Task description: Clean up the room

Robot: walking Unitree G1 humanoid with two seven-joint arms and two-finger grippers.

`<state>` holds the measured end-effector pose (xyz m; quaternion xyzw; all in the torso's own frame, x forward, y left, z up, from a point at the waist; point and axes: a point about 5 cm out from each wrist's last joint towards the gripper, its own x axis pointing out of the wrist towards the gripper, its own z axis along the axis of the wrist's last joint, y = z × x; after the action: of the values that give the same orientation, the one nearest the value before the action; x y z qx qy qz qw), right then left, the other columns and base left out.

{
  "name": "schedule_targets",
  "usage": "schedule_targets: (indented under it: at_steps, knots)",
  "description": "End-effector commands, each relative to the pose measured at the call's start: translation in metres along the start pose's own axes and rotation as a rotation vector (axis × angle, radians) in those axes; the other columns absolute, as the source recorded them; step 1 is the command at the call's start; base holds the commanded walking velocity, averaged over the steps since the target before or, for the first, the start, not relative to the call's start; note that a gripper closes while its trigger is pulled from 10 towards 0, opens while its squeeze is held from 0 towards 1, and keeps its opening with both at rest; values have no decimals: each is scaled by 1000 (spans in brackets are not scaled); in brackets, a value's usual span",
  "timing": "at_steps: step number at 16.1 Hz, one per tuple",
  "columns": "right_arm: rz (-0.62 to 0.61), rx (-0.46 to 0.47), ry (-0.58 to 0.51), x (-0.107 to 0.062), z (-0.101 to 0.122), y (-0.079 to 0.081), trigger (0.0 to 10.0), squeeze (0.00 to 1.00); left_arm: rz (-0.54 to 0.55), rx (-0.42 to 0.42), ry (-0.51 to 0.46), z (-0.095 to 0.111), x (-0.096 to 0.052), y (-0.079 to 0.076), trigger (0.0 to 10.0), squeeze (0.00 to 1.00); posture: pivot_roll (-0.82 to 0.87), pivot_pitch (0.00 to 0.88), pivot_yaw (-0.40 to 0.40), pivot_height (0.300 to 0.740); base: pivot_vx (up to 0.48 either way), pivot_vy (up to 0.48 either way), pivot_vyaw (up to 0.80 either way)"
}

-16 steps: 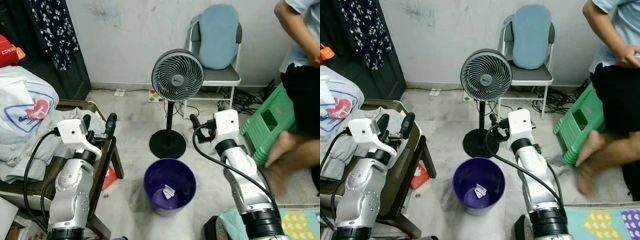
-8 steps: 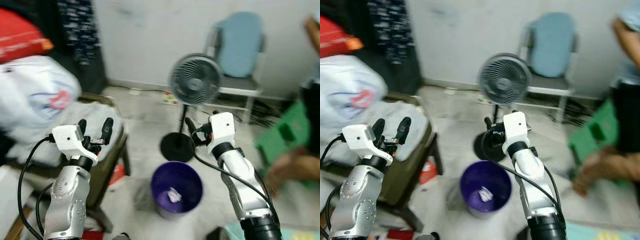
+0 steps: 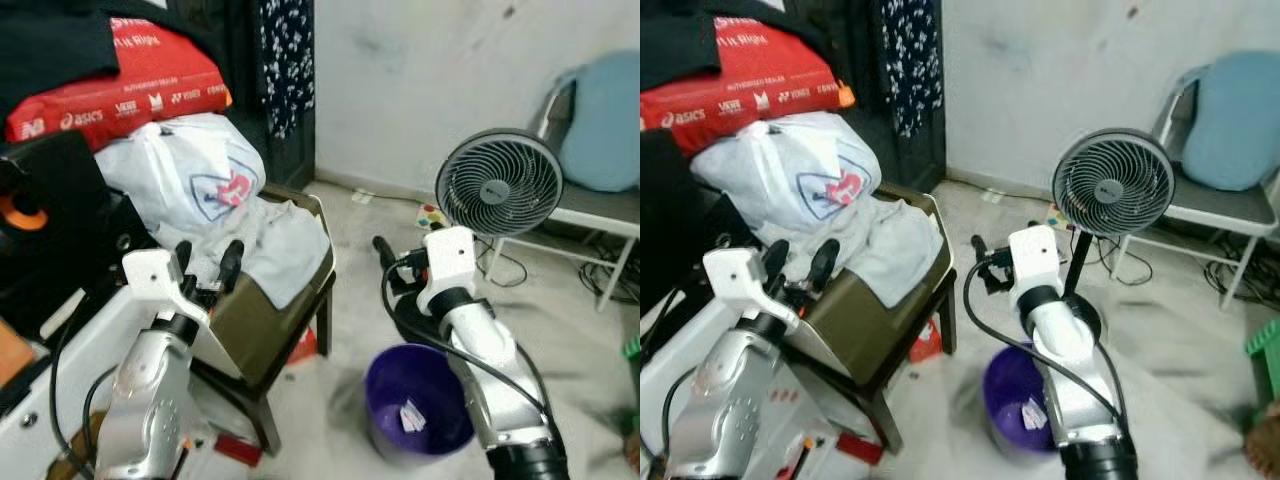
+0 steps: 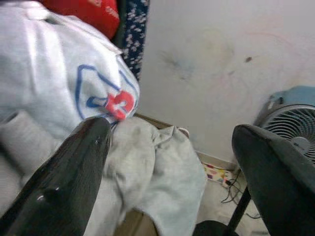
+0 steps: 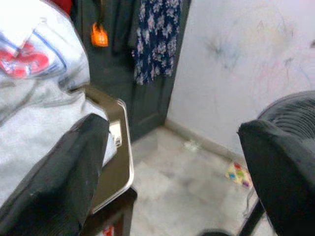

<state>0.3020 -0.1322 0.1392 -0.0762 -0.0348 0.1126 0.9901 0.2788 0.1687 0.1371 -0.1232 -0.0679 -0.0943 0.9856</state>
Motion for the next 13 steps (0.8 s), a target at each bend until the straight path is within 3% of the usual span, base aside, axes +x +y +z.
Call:
schedule_targets:
  at_steps: [1, 6, 13]
  knots:
    - [10, -13, -3, 0, 3, 0, 10000, 0, 9, -2, 8, -1, -1, -1, 10000, 0, -27, 0, 16, 740, 0, 0, 506]
    - [27, -25, 4, -2, -1, 3, 10000, 0, 24, 12, 15, -6, -10, -1, 10000, 0, -22, 0, 10, 740, 0, 0, 101]
    - [15, -21, -5, -1, 1, 2, 10000, 0, 12, 15, 15, -4, -3, -4, 10000, 0, -28, 0, 24, 740, 0, 0, 800]
